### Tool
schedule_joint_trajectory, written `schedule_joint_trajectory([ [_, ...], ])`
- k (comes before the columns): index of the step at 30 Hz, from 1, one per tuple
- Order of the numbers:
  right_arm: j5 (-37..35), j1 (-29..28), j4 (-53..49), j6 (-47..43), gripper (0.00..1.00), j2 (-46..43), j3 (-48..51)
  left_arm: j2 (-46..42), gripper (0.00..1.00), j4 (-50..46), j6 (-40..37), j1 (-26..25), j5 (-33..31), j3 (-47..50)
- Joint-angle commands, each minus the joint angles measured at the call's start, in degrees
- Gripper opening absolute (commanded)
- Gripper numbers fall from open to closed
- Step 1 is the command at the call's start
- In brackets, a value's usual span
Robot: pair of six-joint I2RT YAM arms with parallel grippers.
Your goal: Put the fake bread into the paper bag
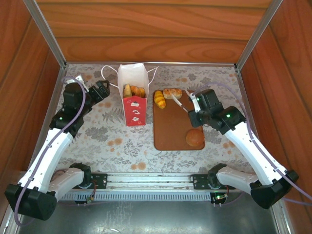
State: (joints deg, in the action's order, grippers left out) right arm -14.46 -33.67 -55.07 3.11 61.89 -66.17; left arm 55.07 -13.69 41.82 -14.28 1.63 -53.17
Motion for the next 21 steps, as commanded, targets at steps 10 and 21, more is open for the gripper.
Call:
schedule_joint_trajectory([
  [10,4.50,0.28,9.76,-0.30,0.52,9.33,3.10,-1.80,0.98,-0.37,-0.13,0.67,-0.64,2.07],
  [21,8.13,0.10,9.35,0.55,0.49,21.30,-0.50,-2.15,0.98,-0.46,0.05,0.75,-0.34,3.02],
])
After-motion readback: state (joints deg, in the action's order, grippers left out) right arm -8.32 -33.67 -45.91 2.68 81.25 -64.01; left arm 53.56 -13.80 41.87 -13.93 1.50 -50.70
